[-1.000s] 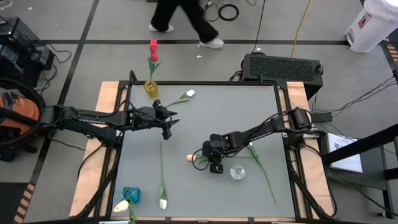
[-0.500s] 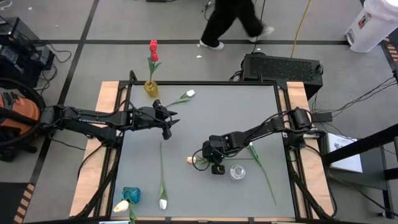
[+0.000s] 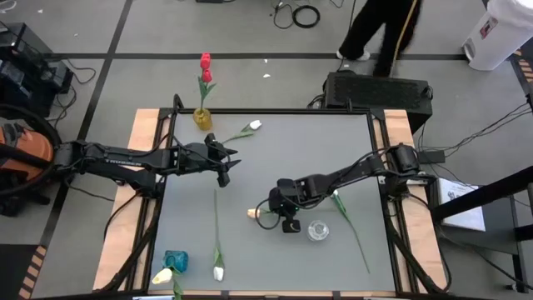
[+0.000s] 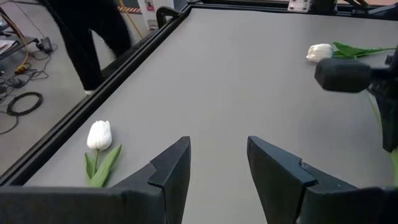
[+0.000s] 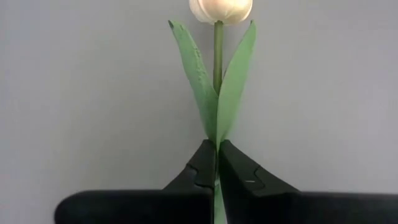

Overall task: Sort flowers into vase by color
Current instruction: Put the yellow tulip into the blue vase

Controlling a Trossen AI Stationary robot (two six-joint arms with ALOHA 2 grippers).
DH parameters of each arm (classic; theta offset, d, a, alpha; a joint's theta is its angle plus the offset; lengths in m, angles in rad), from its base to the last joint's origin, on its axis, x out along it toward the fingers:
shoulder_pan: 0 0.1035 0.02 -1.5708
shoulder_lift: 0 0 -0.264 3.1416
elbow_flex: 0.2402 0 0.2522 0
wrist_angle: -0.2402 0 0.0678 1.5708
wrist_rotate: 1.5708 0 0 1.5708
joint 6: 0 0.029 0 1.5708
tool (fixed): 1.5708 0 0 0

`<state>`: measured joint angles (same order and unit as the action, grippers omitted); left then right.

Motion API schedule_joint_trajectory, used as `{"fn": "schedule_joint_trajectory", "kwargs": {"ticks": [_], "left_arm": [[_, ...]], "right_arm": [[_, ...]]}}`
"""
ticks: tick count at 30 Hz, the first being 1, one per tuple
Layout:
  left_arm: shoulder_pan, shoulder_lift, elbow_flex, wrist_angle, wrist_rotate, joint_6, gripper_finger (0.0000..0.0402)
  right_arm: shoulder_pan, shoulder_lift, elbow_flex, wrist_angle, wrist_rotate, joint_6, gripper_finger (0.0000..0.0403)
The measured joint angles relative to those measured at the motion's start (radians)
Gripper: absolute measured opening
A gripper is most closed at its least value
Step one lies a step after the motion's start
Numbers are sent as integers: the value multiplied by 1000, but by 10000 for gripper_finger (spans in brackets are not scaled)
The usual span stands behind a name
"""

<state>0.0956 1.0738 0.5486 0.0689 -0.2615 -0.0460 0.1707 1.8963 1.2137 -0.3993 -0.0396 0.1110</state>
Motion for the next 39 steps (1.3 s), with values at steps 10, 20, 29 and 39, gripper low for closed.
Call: {"fn": "schedule_joint_trajectory", "kwargs": {"ticks": [10, 20, 29, 39], "left_arm": [[0, 0, 0, 0, 0, -2, 167], [-14, 0, 0, 5, 2, -2, 167], [-18, 0, 0, 5, 2, -1, 167], [-18, 0, 0, 4, 3, -1, 167]], "right_arm": [[7, -48, 111, -194, 237, -118, 0], [34, -302, 112, -240, 397, -162, 0], [96, -545, 112, -240, 481, -213, 0], [133, -799, 17, -214, 621, -240, 0]]}}
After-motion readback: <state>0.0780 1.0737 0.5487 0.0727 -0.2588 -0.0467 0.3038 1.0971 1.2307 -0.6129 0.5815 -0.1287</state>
